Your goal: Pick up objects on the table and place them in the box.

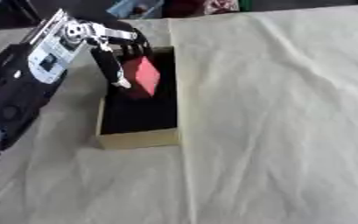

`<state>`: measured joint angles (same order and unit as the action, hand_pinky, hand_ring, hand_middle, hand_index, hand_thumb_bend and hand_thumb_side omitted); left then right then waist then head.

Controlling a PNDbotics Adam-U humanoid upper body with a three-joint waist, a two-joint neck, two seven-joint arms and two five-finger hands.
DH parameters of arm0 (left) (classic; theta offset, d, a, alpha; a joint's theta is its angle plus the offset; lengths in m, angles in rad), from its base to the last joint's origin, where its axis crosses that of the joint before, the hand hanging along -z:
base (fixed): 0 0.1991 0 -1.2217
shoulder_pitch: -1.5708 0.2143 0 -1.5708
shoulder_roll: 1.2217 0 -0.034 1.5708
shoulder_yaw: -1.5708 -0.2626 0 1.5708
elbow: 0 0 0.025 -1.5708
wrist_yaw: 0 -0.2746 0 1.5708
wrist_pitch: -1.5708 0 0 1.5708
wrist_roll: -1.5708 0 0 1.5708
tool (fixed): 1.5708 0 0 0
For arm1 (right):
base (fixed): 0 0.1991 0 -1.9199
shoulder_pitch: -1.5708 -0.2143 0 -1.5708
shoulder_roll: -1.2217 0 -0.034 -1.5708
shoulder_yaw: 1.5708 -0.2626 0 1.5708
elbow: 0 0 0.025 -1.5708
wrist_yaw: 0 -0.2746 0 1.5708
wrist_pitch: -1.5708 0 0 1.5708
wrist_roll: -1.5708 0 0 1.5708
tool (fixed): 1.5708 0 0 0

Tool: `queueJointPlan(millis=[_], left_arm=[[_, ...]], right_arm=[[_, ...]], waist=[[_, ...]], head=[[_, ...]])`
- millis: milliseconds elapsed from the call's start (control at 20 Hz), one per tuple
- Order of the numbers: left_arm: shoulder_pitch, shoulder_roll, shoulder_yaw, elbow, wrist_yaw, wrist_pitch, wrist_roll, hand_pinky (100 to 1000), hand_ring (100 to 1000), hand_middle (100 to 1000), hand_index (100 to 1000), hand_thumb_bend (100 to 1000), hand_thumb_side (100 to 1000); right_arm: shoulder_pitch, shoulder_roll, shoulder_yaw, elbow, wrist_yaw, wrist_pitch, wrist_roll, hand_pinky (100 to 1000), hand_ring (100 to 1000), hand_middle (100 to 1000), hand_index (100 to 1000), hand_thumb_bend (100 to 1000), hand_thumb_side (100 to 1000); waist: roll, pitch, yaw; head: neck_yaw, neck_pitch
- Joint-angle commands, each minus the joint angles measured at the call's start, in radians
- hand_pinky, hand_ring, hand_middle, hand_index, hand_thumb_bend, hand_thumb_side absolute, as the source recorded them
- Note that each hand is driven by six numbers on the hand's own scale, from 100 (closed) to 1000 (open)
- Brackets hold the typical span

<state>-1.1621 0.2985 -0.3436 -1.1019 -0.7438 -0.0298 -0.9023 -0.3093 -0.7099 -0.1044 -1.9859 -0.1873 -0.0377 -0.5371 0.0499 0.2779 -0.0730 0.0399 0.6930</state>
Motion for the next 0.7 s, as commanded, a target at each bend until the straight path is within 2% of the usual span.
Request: queueJointPlan(millis=[50, 250, 350, 500, 550, 700], left_arm=[[-0.022, 0.017, 0.020, -0.036, -0.052, -0.034, 0.026, 911, 913, 888, 958, 1000, 349], [-0.019, 0.018, 0.031, -0.053, -0.098, -0.043, 0.095, 891, 893, 872, 944, 1000, 323], [-0.017, 0.020, 0.042, -0.068, -0.092, -0.042, 0.120, 871, 875, 857, 929, 949, 281], [-0.012, 0.035, 0.062, -0.119, -0.063, -0.023, 0.142, 851, 860, 842, 914, 877, 269], [-0.010, 0.043, 0.074, -0.146, -0.044, -0.014, 0.149, 837, 850, 834, 907, 826, 254], [0.005, 0.074, 0.107, -0.228, 0.014, 0.017, 0.160, 826, 842, 829, 901, 794, 250]], right_arm=[[-0.012, -0.029, -0.011, -0.014, -0.003, 0.000, -0.001, 872, 831, 824, 833, 100, 507], [-0.012, -0.029, -0.011, -0.014, -0.003, 0.000, -0.001, 872, 831, 824, 832, 100, 507], [-0.012, -0.030, -0.011, -0.014, -0.003, -0.001, -0.001, 872, 831, 824, 832, 100, 505], [-0.011, -0.034, -0.012, -0.014, -0.002, -0.003, -0.002, 871, 831, 824, 832, 100, 504], [-0.011, -0.037, -0.012, -0.014, -0.001, -0.004, -0.002, 871, 831, 824, 832, 100, 503], [-0.010, -0.043, -0.014, -0.014, 0.000, -0.007, -0.003, 870, 831, 824, 832, 100, 502]], waist=[[0.009, -0.011, 0.002], [0.008, -0.012, 0.004], [0.008, -0.013, 0.005], [0.008, -0.015, 0.007], [0.008, -0.017, 0.009], [0.009, -0.019, 0.013]], head=[[-0.001, 0.006], [0.001, 0.006], [0.003, 0.008], [0.005, 0.011], [0.005, 0.014], [0.005, 0.018]])
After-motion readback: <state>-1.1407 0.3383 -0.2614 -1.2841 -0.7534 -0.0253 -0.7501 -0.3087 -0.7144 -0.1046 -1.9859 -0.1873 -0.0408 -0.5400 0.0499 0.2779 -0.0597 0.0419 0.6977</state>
